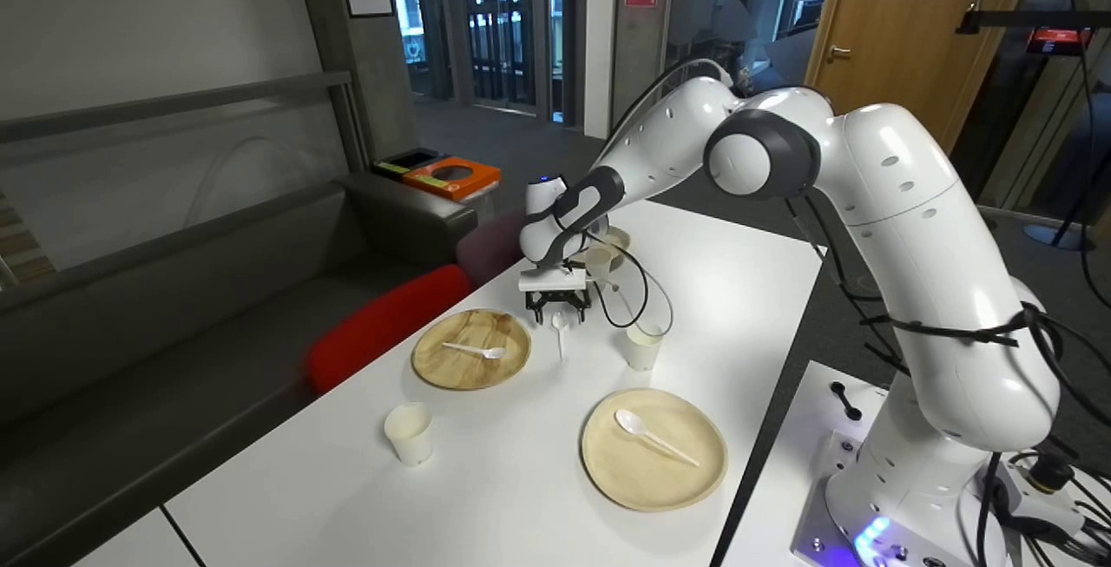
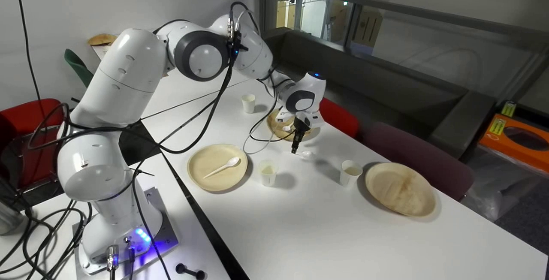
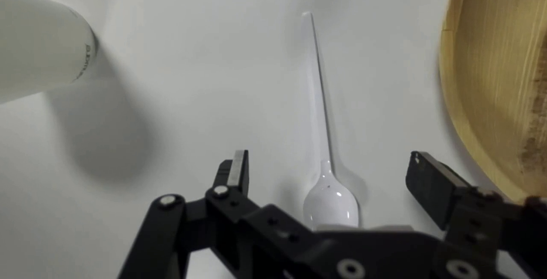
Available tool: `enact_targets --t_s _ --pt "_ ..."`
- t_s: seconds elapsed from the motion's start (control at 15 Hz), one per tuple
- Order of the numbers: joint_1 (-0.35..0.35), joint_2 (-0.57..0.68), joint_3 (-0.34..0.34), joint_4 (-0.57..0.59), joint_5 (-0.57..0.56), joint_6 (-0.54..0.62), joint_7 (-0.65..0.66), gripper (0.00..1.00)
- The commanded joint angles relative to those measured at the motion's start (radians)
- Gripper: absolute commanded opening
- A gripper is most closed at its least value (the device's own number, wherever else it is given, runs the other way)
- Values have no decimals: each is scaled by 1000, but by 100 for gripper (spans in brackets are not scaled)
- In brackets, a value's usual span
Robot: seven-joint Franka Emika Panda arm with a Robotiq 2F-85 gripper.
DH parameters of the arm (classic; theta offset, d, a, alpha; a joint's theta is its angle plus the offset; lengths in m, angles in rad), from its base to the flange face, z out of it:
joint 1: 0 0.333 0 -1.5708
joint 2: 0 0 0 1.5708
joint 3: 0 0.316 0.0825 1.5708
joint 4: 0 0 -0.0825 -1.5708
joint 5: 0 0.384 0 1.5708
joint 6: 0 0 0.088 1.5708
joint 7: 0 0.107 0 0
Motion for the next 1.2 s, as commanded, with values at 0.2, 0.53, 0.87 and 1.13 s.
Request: enact_targets --t_s 0.2,0.53,0.87,1.13 --pt "4 72 -9 71 35 53 -35 100" --pt "6 115 -12 112 34 51 -30 100" --pt "4 144 -11 136 37 44 -31 97" --pt "1 147 -10 150 44 40 -31 62"
